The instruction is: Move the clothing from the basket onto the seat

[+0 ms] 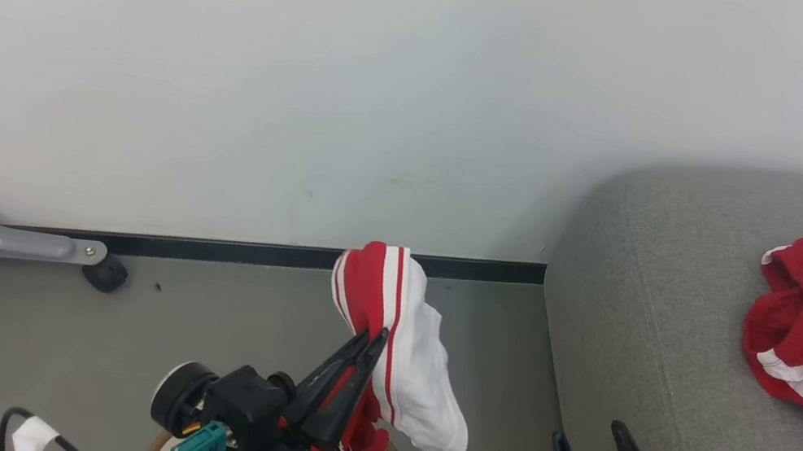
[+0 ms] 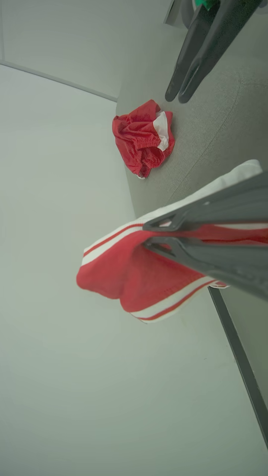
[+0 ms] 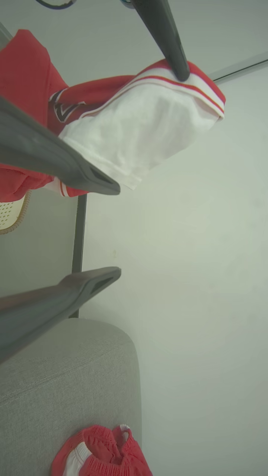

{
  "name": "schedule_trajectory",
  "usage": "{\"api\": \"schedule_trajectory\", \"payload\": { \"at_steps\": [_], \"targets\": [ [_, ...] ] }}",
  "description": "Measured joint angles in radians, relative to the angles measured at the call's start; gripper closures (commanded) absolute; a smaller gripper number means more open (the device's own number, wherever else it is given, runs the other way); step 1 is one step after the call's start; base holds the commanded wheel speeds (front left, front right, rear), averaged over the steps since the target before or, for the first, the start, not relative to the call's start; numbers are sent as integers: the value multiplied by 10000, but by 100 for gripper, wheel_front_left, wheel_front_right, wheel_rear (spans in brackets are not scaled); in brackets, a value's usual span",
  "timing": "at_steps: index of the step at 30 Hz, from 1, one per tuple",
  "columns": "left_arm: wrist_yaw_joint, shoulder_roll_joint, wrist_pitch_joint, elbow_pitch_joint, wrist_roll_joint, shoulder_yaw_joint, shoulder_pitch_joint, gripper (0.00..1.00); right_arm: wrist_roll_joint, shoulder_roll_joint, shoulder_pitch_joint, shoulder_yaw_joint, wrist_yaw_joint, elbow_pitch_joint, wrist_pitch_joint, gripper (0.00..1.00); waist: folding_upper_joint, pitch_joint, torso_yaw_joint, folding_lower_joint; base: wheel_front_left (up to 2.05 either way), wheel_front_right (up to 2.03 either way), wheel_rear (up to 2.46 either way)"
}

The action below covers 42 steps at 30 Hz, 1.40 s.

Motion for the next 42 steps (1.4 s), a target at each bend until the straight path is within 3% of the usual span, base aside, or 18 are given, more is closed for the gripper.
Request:
{"api": "schedule_trajectory", "payload": {
  "at_steps": [25, 42],
  "targets": [
    [13, 58, 1011, -859, -535, -1072, 115, 100, 102, 188, 851, 1174, 15, -652, 518, 0, 1, -273, 120, 1, 0, 0, 0],
    [290, 71, 1266, -834, -1058, -1758, -453, 100, 506, 631, -970, 2439, 86, 663, 882, 0, 1, -181, 935, 1, 0, 0, 0]
  ]
}}
